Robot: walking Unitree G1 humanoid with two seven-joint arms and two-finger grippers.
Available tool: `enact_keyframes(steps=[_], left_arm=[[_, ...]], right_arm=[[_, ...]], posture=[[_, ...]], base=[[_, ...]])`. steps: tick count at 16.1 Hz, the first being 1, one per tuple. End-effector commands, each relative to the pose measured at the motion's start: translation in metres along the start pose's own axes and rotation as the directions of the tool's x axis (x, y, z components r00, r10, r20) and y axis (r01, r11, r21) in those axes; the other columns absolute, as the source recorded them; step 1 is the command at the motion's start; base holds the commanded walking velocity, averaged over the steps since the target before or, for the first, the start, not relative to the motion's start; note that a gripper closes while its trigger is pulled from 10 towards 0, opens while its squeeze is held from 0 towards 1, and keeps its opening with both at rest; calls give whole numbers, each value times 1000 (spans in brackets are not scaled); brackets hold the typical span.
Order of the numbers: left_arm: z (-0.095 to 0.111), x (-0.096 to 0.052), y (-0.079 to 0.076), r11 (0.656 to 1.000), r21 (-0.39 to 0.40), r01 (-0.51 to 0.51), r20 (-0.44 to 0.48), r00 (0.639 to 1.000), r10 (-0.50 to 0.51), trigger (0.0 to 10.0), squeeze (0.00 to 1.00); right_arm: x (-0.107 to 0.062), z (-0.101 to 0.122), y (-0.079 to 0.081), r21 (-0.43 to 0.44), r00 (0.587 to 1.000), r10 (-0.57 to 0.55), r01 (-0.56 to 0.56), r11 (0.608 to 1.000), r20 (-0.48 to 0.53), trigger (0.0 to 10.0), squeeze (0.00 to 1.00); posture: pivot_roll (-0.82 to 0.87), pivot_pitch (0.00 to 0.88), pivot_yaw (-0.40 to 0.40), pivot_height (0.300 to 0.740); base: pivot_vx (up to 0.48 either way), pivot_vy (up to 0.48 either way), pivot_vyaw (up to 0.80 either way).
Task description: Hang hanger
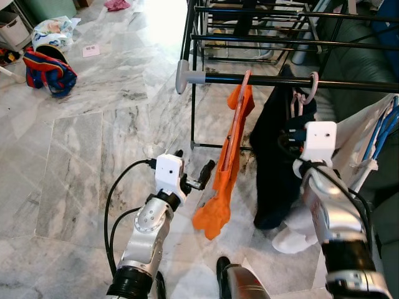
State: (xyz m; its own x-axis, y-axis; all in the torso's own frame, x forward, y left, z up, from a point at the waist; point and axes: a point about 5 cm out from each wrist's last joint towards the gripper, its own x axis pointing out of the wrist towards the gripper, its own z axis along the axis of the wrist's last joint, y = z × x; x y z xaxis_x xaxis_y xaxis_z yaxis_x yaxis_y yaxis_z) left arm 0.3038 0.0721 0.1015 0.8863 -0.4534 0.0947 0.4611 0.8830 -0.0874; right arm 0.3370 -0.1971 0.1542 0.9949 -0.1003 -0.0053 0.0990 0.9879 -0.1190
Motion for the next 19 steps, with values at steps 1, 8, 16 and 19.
enact_keyframes(steps=[1,8,16,19], left_arm=[[-5,-1,-1,1000,4,-4,-24,1000,4,10000,0],[-5,4,3,999,36,-38,-34,999,39,10000,0],[-1,11,15,989,70,-128,-18,991,129,10000,0],[5,18,18,982,128,-139,-29,989,144,10000,0]], right_arm=[[-4,4,-1,-13,999,-20,20,1000,35,10000,1000],[-26,-2,-10,-66,995,-78,82,994,60,10000,1000],[-41,6,-5,-87,979,-120,136,987,168,10000,1000],[-51,9,-2,-81,971,-126,145,986,203,10000,1000]], posture=[[-154,247,-13,740],[-162,235,-2,740],[-170,200,6,740],[-174,187,12,740]], base=[[0,0,0],[0,0,0],[0,0,0],[0,0,0]])
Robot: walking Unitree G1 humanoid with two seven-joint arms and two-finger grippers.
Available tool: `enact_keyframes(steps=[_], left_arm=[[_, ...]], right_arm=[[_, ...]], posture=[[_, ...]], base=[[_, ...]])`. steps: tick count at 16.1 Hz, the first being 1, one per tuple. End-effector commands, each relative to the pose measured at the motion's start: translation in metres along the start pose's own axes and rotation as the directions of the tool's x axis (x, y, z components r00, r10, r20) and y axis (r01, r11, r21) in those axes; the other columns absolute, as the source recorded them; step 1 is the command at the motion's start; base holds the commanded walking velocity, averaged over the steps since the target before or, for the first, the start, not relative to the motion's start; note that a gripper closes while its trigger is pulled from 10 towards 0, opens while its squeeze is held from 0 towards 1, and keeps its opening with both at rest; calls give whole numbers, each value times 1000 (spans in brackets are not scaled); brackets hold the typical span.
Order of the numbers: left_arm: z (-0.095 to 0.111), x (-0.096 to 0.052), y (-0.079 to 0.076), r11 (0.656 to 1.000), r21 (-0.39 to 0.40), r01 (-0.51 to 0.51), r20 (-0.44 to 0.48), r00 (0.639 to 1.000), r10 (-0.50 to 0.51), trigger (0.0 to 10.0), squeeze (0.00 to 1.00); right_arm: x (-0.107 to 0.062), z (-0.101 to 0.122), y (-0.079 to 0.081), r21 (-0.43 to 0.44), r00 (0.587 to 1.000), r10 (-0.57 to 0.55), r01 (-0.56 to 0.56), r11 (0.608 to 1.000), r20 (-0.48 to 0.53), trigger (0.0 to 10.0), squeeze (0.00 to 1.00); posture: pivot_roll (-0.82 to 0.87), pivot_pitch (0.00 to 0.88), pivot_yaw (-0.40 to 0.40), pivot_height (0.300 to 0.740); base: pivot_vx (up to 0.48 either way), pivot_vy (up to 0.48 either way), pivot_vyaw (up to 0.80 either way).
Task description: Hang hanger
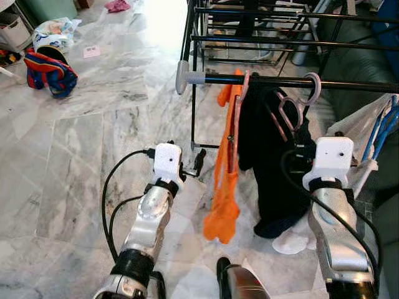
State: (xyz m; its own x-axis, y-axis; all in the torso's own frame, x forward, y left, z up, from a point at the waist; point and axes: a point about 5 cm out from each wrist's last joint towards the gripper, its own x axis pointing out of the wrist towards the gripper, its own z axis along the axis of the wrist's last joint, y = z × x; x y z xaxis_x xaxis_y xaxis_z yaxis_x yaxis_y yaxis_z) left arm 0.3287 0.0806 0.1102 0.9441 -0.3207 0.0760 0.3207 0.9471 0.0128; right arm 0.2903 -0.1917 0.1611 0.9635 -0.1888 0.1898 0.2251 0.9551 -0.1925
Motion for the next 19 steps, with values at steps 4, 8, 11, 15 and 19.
enact_keyframes(steps=[4,8,11,15,19], left_arm=[[14,-3,13,998,54,9,49,999,-12,10000,0],[17,-10,21,994,90,-68,56,996,63,10000,0],[18,-15,28,990,111,-83,44,996,78,10000,0],[16,-20,27,986,168,-16,21,1000,12,10000,0],[18,-15,32,981,192,-2,13,1000,0,10000,0]], right_arm=[[-15,13,-1,4,996,3,-3,1000,84,10000,1000],[-9,14,15,23,993,76,-79,997,92,10000,553],[-4,14,25,29,988,130,-133,991,81,10000,0],[9,21,26,-10,974,199,-199,980,104,10000,0],[12,18,23,-15,974,207,-207,978,93,10000,0]], posture=[[-152,174,12,740],[-89,194,14,740],[-33,226,7,740],[-34,195,13,740],[-21,173,-2,740]], base=[[0,0,0],[0,0,0],[0,0,0],[-130,0,0],[-279,0,0]])
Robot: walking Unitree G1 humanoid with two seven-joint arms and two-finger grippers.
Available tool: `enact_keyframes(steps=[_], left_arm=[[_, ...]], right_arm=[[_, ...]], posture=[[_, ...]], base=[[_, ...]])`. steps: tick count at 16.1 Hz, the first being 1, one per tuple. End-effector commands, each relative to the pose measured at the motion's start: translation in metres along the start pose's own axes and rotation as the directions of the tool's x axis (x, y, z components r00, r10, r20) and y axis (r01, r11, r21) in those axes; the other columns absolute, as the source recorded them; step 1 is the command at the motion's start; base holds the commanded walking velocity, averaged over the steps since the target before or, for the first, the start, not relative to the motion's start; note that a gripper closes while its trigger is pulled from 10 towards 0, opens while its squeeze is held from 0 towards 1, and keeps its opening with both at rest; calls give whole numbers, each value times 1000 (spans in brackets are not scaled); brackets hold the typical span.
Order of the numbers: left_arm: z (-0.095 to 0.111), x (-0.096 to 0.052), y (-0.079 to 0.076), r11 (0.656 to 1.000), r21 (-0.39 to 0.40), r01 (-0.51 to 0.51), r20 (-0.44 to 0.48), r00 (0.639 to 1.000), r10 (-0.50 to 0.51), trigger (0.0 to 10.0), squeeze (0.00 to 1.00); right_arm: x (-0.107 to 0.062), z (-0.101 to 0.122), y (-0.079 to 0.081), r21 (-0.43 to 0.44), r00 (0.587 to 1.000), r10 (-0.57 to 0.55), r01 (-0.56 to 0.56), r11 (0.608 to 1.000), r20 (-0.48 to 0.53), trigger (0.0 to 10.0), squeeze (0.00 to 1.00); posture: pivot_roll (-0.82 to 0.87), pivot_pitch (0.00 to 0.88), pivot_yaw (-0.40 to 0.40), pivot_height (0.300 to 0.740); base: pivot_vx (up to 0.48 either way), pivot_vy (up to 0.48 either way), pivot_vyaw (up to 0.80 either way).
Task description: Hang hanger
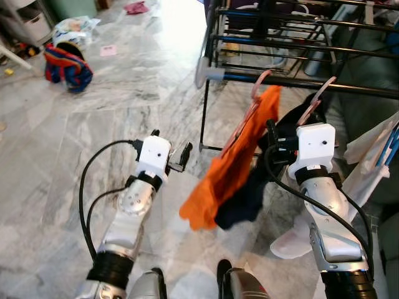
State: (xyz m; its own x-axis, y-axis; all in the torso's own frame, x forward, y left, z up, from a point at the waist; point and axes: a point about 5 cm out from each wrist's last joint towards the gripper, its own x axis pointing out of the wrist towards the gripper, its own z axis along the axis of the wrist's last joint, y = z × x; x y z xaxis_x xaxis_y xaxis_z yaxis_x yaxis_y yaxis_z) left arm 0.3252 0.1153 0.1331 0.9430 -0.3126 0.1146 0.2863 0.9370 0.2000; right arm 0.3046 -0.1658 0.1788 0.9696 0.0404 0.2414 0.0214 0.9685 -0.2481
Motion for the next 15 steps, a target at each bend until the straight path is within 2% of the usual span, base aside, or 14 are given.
enact_keyframes(steps=[1,3,6,7,10,14,15], left_arm=[[-4,0,7,1000,29,12,-24,1000,-12,10000,0],[-8,-1,14,999,42,-19,-40,999,20,10000,0],[-11,-5,15,998,33,-50,-51,997,52,10000,0],[-18,-9,15,996,23,-86,-70,994,88,10000,0],[-22,-13,16,995,23,-101,-81,991,103,10000,0],[-31,-23,17,997,54,-62,-109,992,67,10000,0],[-39,-29,17,999,27,-42,-149,988,45,10000,0]], right_arm=[[-2,-5,0,23,1000,-14,14,1000,-17,10000,0],[-6,-12,2,48,997,-73,74,996,-36,10000,0],[-11,-16,2,35,996,-77,78,996,-35,10000,0],[-16,-24,-2,52,995,-79,82,995,-68,10000,0],[-17,-29,-2,62,994,-76,81,995,-79,10000,0],[-15,-34,16,98,997,9,-1,995,-80,10000,0],[-16,-38,20,106,995,19,-9,994,-93,10000,0]], posture=[[-11,162,-1,740],[-7,149,3,740],[-4,147,0,740],[10,149,-20,740],[19,145,-31,740],[53,132,-53,740],[61,127,-60,740]], base=[[-292,0,0],[-309,0,0],[-319,0,0],[-326,0,0],[-331,0,0],[-334,0,0],[0,0,0]])
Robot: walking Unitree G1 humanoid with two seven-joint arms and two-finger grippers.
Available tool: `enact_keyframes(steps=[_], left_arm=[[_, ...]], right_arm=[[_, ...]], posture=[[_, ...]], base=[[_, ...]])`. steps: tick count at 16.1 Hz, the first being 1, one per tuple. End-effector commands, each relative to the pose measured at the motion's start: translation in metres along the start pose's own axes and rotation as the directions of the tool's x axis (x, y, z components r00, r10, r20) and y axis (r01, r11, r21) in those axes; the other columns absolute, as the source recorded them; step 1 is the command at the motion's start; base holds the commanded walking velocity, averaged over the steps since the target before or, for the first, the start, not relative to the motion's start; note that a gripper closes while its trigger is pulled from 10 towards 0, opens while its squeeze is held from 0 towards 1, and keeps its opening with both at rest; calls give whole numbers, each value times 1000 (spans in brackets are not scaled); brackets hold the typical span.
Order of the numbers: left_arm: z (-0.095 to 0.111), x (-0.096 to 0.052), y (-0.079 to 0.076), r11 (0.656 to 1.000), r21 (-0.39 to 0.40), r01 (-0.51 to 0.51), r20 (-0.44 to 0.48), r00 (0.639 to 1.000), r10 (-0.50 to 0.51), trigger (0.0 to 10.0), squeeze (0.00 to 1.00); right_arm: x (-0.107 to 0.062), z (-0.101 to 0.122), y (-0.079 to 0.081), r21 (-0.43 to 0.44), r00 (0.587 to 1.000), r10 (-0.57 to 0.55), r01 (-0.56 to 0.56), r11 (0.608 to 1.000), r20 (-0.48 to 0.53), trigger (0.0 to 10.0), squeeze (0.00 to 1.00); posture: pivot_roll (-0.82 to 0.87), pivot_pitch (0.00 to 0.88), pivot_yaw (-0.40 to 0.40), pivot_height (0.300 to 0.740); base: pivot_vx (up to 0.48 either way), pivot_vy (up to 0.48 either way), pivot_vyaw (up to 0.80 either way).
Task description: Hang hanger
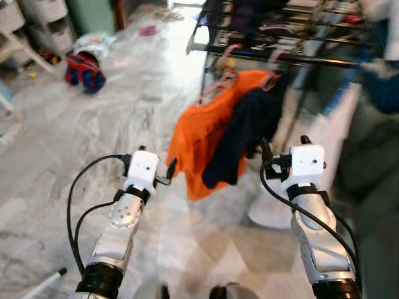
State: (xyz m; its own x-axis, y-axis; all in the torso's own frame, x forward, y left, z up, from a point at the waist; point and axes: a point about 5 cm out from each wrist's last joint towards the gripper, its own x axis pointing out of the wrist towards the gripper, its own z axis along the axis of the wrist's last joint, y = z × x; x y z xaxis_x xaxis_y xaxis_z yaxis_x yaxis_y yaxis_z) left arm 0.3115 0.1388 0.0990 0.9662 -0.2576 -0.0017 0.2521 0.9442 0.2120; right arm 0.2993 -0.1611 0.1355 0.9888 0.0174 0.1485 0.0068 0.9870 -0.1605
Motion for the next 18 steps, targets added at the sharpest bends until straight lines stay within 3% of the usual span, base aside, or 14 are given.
enact_keyframes(steps=[1,3,6,10,12,13,14,16,18], left_arm=[[-20,-11,2,999,26,20,-77,997,-18,10000,0],[-44,-22,-3,997,59,54,-152,987,-45,10000,0],[-74,-28,-3,998,56,8,-276,961,8,10000,0],[-110,-42,-9,1000,14,6,-454,891,1,10000,0],[-118,-47,-8,1000,12,-1,-499,867,7,10000,0],[-131,-58,-11,1000,4,28,-579,815,-20,10000,0],[-132,-59,-11,999,4,33,-587,809,-25,10000,0],[-145,-74,-8,999,31,34,-676,737,-4,10000,0],[-153,-83,-5,1000,26,-10,-730,683,25,10000,0]], right_arm=[[-1,-7,8,30,999,31,-31,999,-20,10000,0],[-2,-17,15,43,996,71,-69,997,-45,10000,0],[-4,-41,18,57,988,94,-87,995,-125,10000,0],[-17,-97,20,125,931,109,-69,990,-350,10000,0],[-23,-111,19,157,904,96,-32,987,-416,10000,0],[-36,-131,17,184,848,80,20,983,-523,10000,0],[-37,-133,17,186,842,78,26,982,-534,10000,0],[-62,-158,10,202,741,38,132,970,-670,10000,0],[-81,-171,4,200,678,32,171,965,-735,10000,0]], posture=[[63,123,-65,740],[63,114,-69,740],[52,100,-66,740],[58,70,-67,740],[59,66,-68,740],[67,44,-67,740],[67,44,-67,740],[38,29,-39,740],[12,12,-8,740]], base=[[0,0,0],[0,0,0],[0,0,0],[0,0,0],[0,0,0],[0,0,0],[0,0,0],[0,0,0],[0,0,0]])
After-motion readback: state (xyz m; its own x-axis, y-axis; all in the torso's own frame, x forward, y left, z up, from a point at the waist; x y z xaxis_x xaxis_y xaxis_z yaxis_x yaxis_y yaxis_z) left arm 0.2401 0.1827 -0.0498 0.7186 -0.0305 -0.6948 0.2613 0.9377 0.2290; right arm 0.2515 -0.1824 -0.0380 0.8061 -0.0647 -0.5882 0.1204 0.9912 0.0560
